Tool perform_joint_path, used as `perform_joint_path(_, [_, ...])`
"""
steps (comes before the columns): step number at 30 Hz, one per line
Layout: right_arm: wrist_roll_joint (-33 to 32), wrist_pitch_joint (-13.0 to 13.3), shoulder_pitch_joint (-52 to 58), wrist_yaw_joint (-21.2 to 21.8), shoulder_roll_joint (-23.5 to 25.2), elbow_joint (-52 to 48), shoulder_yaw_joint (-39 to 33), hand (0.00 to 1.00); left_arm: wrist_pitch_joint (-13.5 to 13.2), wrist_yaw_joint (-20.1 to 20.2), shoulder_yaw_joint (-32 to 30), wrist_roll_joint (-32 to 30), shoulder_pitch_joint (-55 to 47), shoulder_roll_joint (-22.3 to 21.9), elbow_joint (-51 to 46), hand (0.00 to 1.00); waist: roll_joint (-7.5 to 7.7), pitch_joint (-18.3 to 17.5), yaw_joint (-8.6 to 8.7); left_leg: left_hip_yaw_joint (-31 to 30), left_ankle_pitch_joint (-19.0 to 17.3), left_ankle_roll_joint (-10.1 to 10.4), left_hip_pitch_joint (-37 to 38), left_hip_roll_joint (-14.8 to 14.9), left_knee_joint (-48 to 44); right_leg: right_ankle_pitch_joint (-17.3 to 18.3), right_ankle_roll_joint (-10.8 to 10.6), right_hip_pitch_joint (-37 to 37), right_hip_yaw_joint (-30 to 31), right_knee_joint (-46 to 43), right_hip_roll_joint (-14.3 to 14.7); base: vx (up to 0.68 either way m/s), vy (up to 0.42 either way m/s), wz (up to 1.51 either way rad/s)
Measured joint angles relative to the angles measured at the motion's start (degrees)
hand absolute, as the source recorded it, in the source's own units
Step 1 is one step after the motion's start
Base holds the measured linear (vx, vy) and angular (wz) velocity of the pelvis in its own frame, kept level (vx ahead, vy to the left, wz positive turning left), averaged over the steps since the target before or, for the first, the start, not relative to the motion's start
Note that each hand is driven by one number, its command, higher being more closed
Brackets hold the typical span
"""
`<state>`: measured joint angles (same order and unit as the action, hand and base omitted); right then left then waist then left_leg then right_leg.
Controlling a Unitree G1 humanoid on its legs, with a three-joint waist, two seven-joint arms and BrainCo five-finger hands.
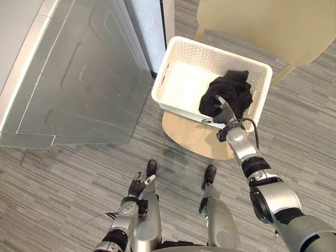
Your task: Pick up the laundry basket with both hands and put the clothes into the washing machine.
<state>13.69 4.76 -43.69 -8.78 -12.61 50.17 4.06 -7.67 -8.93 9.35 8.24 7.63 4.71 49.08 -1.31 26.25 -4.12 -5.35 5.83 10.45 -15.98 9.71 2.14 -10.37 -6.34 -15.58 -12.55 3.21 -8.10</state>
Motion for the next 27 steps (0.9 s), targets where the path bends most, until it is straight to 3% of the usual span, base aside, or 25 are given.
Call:
perform_joint_path(7, [1.3,0.1,6.3,0.5,1.1,-5.2,0.3,0.00,0.5,0.1,0.0,-0.5,0.2,-0.4,1.5,0.00,0.06,0.0,0.32,1.8,-0.2,-0.2,2.6,0.0,0.5,0.3,-0.3,1.3,1.6,0.0,0.0,0.02,0.003,-0.11])
perform_joint_path(11, [2.6,-0.2,10.7,1.7,1.1,-6.4,0.3,0.00,0.8,0.1,-0.1,-0.6,0.2,0.0,2.3,0.00,1.03,-1.0,0.30,2.4,-0.4,-0.4,4.3,0.0,1.0,0.5,-0.6,2.5,1.8,-0.2,-0.1,0.00,0.004,-0.01])
perform_joint_path(18, [2.7,-2.5,20.9,2.8,0.8,-10.7,0.1,0.00,1.2,1.1,-1.0,-2.5,-1.7,0.2,4.9,0.00,3.05,-7.5,1.27,2.9,-0.4,-0.5,6.0,0.0,1.3,0.7,-0.7,3.8,2.0,-0.2,-0.1,-0.01,0.006,-0.02])
perform_joint_path(24, [2.5,-2.3,25.9,2.8,-1.7,-24.6,-0.3,0.00,2.0,2.5,-3.0,-4.6,-4.7,0.2,6.9,0.00,3.30,-12.3,2.43,4.2,-0.4,-0.5,8.0,0.1,2.0,1.1,-1.2,4.6,3.2,0.1,0.0,-0.04,0.020,-0.11])
perform_joint_path(27, [1.9,-0.9,27.6,3.0,-2.0,-32.1,-0.3,0.00,2.4,2.8,-4.5,-5.8,-6.1,0.1,7.7,0.00,3.36,-14.6,3.25,4.3,-0.6,-0.3,8.2,0.1,2.9,1.0,-1.2,4.6,3.1,0.6,0.0,-0.03,0.014,0.01])
